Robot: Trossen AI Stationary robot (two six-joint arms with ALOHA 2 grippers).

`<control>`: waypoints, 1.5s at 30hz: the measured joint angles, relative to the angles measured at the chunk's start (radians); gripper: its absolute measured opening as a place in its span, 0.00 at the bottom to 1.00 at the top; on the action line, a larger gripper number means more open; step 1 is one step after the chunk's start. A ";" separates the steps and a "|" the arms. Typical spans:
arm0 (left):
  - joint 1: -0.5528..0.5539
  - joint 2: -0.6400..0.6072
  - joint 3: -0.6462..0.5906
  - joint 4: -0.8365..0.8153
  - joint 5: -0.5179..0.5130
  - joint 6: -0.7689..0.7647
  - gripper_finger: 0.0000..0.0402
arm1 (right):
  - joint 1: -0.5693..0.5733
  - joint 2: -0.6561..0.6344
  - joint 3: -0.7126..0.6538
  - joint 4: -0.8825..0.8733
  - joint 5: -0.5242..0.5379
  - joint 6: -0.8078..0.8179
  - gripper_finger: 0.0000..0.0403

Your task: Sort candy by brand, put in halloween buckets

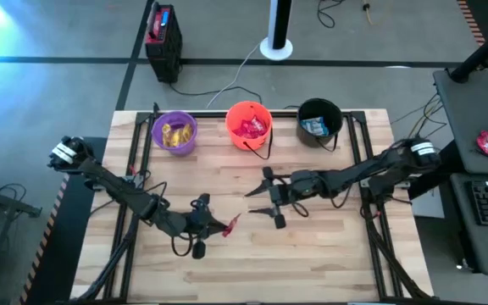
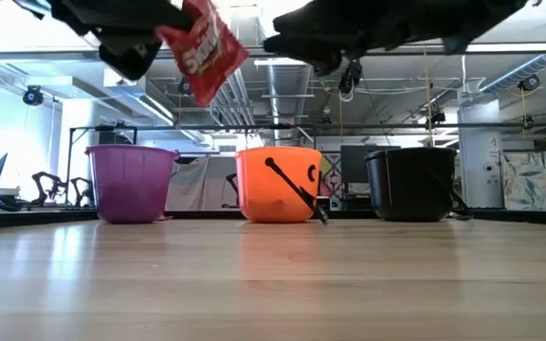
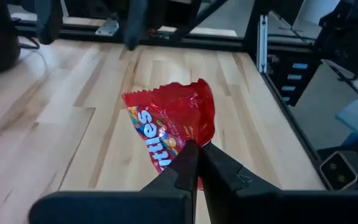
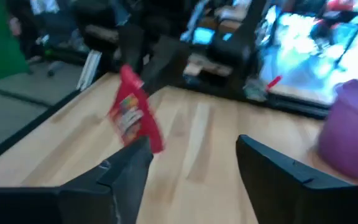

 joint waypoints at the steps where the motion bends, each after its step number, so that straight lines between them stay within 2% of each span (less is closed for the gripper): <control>1: 0.001 0.000 -0.006 0.001 0.000 0.000 0.00 | 0.000 0.014 0.011 -0.003 -0.019 -0.001 0.57; 7: 0.022 0.000 -0.018 0.016 -0.007 0.010 0.00 | -0.002 0.122 0.106 -0.006 -0.083 -0.008 0.63; 13: 0.031 0.000 -0.006 0.029 -0.006 0.064 0.00 | -0.003 0.211 0.205 -0.112 -0.170 -0.040 0.59; 17: 0.031 -0.001 -0.006 0.023 -0.006 0.071 0.00 | -0.002 0.249 0.267 -0.182 -0.181 -0.059 0.46; 24: 0.032 -0.001 -0.015 0.020 -0.030 0.024 0.01 | -0.002 0.261 0.334 -0.294 -0.193 -0.132 0.07; 27: 0.032 -0.001 -0.016 0.010 -0.033 0.006 0.06 | -0.002 0.257 0.347 -0.334 -0.190 -0.133 0.06; 32: 0.033 -0.009 0.004 -0.059 -0.057 -0.009 0.25 | -0.003 0.251 0.354 -0.372 -0.185 -0.133 0.05; 35: 0.033 -0.017 0.042 -0.174 -0.086 -0.010 0.38 | -0.003 0.245 0.353 -0.409 -0.131 -0.120 0.05; 39: 0.033 -0.023 0.115 -0.387 -0.153 -0.060 0.50 | -0.010 0.217 0.354 -0.509 0.028 -0.118 0.04; 45: 0.033 -0.038 0.233 -0.728 -0.287 -0.164 0.55 | -0.053 0.131 0.353 -0.689 0.338 -0.118 0.04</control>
